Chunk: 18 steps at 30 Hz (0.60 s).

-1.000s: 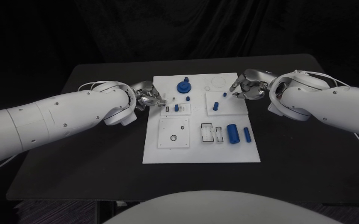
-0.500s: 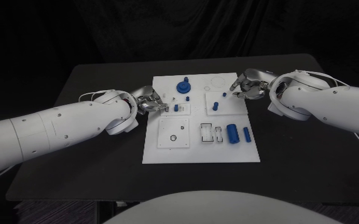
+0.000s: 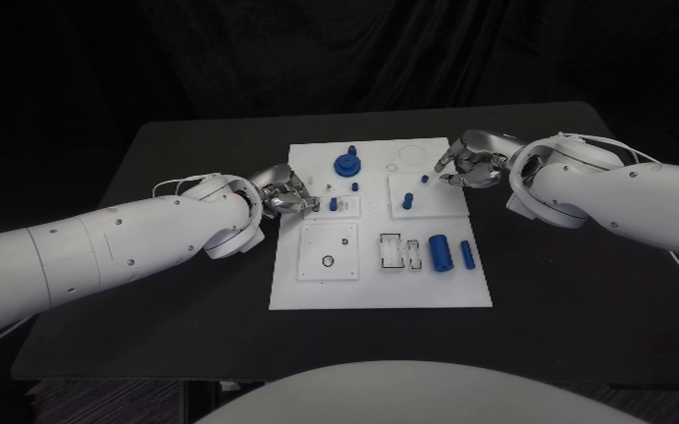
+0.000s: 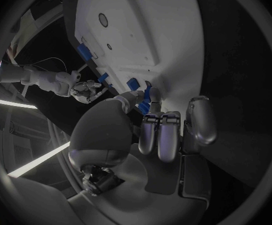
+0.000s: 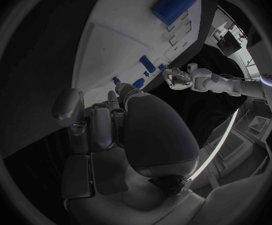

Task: Assemble the parts on the task board

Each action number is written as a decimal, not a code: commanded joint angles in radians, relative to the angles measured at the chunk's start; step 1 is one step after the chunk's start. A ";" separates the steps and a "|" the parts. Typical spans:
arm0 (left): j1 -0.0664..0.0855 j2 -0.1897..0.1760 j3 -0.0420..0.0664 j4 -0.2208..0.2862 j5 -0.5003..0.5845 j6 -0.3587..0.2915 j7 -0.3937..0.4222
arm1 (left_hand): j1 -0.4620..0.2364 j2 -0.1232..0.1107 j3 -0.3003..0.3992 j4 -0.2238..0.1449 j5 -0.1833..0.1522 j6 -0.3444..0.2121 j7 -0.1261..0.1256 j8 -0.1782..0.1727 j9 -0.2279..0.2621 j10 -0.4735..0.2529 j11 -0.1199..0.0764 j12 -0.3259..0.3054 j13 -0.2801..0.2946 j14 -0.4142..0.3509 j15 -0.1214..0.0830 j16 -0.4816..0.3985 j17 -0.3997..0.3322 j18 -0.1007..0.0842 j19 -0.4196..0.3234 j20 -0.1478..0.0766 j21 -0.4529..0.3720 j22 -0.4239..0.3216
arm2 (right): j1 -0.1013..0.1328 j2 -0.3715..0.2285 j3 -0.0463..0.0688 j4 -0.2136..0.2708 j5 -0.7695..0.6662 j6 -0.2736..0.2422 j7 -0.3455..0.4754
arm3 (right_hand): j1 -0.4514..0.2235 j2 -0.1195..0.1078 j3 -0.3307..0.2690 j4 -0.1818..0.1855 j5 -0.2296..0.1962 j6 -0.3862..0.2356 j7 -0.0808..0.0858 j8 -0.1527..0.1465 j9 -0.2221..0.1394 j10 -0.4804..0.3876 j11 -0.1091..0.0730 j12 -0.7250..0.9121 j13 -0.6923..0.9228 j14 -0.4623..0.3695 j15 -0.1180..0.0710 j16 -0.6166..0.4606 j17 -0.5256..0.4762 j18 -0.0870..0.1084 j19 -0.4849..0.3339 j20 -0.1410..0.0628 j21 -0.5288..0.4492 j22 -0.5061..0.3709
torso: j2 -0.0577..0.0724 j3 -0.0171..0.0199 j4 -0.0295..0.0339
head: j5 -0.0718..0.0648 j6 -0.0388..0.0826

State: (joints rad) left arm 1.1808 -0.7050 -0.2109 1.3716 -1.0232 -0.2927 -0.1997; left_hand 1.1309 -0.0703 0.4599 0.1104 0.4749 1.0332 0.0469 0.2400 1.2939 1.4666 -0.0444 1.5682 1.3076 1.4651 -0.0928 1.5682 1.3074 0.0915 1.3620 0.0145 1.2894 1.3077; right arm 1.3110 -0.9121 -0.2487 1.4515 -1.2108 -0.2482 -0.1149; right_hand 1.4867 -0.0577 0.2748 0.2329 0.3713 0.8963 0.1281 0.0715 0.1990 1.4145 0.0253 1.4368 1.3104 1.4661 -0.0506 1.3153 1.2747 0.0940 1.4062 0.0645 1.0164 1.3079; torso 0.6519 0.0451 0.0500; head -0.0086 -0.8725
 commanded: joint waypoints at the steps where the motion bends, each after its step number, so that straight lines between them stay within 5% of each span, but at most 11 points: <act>1: -0.006 0.004 0.000 -0.002 -0.002 0.001 0.011 | -0.009 0.000 0.007 0.002 -0.008 0.035 -0.035 0.005 -0.001 0.104 -0.010 0.003 0.263 0.106 -0.006 0.003 0.263 -0.009 0.006 0.002 0.003 0.034 | -0.003 0.000 0.001 0.000 0.000 -0.007 -0.008 | 0.004 0.005 0.007 0.000 0.005 -0.008 0.000 -0.004 -0.001 -0.010 0.000 -0.005 0.039 0.024 0.006 -0.006 0.000 0.011 -0.007 -0.001 -0.006 0.118 | 0.000 -0.0003 0.0002 | -0.002 0.000; 18: -0.013 0.007 0.000 -0.004 -0.002 0.037 -0.006 | -0.010 0.001 0.008 0.003 -0.012 0.035 -0.035 0.004 -0.001 0.104 -0.010 0.003 0.263 0.106 -0.006 0.003 0.263 -0.009 0.006 0.001 0.003 0.034 | -0.006 0.004 0.001 -0.003 0.000 0.004 -0.013 | 0.003 0.006 0.007 0.000 0.005 -0.009 0.000 -0.004 -0.001 -0.011 0.000 -0.005 0.038 0.024 0.006 -0.006 -0.001 0.012 -0.008 -0.001 -0.007 0.117 | 0.000 -0.0001 0.0001 | -0.001 0.000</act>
State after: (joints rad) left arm 1.1742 -0.7001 -0.2083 1.3669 -1.0260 -0.2864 -0.2006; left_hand 1.1229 -0.0783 0.4626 0.1133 0.4676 1.0494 0.0307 0.2419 1.2929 1.4640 -0.0469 1.5682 1.3076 1.4651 -0.0928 1.5682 1.3074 0.0917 1.3620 0.0145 1.2893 1.3076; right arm 1.3082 -0.9083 -0.2487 1.4490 -1.2105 -0.2468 -0.1155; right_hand 1.4867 -0.0577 0.2748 0.2330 0.3712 0.8963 0.1281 0.0715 0.1991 1.4075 0.0251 1.4369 1.3103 1.4661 -0.0506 1.3153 1.2748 0.0940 1.4062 0.0645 1.0129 1.3077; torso 0.6519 0.0449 0.0499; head -0.0088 -0.8725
